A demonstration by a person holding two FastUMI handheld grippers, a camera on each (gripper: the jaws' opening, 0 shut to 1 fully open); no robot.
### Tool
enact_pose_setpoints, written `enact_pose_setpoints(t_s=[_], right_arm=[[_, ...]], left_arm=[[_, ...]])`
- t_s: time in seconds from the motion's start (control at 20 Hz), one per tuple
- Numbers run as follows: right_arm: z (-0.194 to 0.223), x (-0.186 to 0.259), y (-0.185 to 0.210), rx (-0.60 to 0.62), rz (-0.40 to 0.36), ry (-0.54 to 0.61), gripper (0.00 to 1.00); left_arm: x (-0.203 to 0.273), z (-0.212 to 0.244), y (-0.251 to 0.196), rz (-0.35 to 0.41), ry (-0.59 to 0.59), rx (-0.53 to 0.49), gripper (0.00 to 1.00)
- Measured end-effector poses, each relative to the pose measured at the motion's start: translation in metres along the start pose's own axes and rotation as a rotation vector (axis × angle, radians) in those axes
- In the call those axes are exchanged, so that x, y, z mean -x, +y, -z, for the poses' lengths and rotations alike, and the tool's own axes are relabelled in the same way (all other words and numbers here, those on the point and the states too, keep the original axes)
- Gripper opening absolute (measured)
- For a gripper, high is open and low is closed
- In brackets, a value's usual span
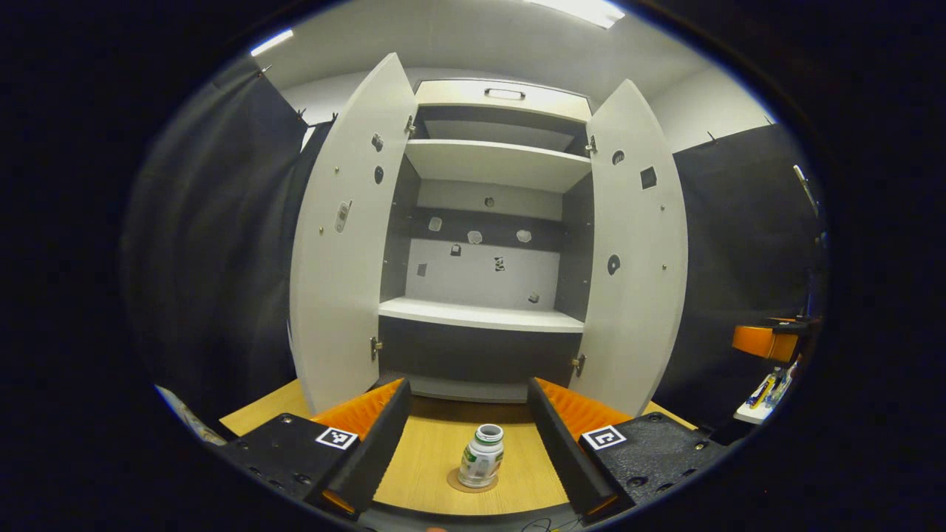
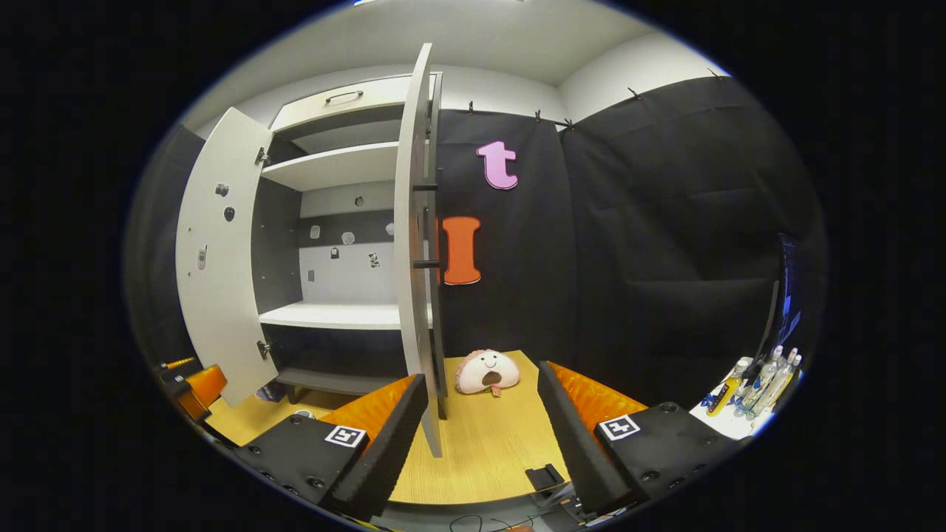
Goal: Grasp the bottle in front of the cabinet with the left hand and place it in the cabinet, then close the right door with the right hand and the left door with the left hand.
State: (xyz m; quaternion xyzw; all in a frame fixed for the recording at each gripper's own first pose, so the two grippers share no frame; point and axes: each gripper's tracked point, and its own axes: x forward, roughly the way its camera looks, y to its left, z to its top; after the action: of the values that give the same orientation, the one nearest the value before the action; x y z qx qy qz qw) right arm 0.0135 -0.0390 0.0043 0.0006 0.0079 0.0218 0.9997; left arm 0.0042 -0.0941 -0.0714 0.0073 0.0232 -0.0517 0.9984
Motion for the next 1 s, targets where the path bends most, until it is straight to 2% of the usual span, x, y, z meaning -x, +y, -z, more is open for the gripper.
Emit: enact_pose_setpoints(t_s=[0.15,0.2,0.4,0.6,1.0], right_arm=[[0.001,-0.001,-0.005,0.012,0.01,0.009,0.98],[0.001,-0.001,-0.007,0.014,0.014,0.01,0.98],[0.002,-0.004,-0.016,0.024,0.036,0.022,0.98],[0.001,-0.006,-0.026,0.042,0.055,0.036,0.98],[0.002,-0.012,-0.051,0.091,0.113,0.051,0.98]], left_arm=[[-0.008,0.038,-0.011,0.024,0.044,-0.01,0.92],[-0.012,0.053,-0.012,0.025,0.06,-0.009,0.95],[-0.029,0.112,-0.019,0.048,0.126,-0.046,0.95],[-0.05,0.165,-0.015,0.038,0.189,-0.061,0.95],[-0.085,0.232,-0.012,0.039,0.251,-0.133,0.95]])
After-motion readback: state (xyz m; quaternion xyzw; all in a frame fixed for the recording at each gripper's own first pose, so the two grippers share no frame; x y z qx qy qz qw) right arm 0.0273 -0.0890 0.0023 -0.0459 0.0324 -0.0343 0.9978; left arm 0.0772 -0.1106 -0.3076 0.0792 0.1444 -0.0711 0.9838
